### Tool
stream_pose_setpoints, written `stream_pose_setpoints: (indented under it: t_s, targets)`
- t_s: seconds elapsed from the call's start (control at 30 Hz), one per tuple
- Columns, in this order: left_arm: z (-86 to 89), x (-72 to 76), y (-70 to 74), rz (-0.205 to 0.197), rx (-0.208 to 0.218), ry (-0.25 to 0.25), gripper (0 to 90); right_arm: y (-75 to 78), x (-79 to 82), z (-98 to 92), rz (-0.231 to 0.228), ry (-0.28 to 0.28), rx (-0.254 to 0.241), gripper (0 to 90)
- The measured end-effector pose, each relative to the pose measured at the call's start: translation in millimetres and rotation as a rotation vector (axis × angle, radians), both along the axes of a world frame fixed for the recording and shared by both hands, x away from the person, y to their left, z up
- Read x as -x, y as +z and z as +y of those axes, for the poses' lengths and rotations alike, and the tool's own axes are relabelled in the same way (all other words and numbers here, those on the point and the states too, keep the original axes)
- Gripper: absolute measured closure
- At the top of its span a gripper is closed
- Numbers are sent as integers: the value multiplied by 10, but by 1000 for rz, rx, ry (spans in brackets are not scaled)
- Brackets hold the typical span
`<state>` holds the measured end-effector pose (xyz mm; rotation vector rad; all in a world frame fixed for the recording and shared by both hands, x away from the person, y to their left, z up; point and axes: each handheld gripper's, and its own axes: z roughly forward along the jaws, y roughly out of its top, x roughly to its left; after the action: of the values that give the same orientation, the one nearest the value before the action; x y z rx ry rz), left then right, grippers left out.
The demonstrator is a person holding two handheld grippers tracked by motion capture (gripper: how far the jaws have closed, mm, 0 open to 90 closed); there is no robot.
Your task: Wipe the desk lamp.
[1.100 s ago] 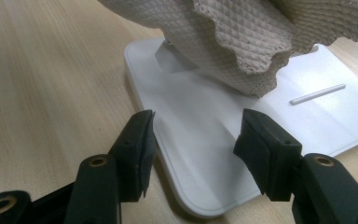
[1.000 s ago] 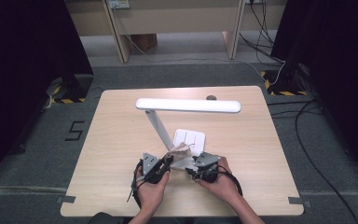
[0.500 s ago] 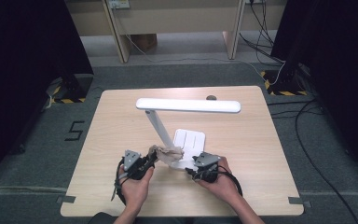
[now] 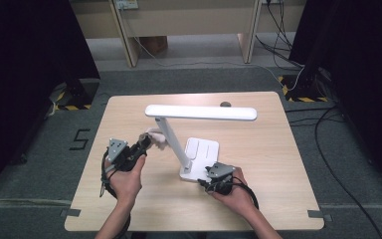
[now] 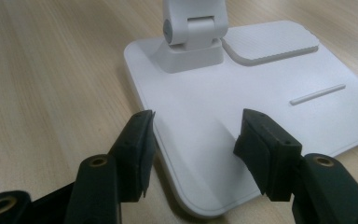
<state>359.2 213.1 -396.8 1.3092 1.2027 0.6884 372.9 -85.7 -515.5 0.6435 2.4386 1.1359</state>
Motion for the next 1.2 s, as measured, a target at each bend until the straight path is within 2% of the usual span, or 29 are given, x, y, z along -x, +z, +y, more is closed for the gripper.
stream_pose_setpoints:
  t_s: [0.07, 0.2, 0.3, 0.37, 0.53, 0.7, 0.9, 1.2]
  targets:
    - [-23, 0, 92, -54, 6, -24, 816, 0, 0, 0, 0, -1, 0, 459]
    - [-49, 30, 238, -125, -23, -37, 815, -1, -4, -1, -7, 2, -1, 459]
    - [-50, 60, 273, -155, -20, -55, 815, -1, -5, -1, -8, 2, 0, 459]
    - [-51, 78, 292, -172, -9, -85, 814, -1, -5, -1, -9, 2, -1, 459]
    - [-52, 97, 351, -191, 36, -136, 812, 1, -2, 0, -5, 0, 2, 458]
    - [-28, 99, 420, -201, 62, -138, 812, 0, -3, -1, -5, 0, 1, 459]
    - [-63, 99, 490, -200, 63, -148, 811, 0, -3, -1, -4, -1, 0, 458]
    - [-106, 92, 493, -201, 35, -161, 812, 0, -3, 0, -6, -1, 1, 458]
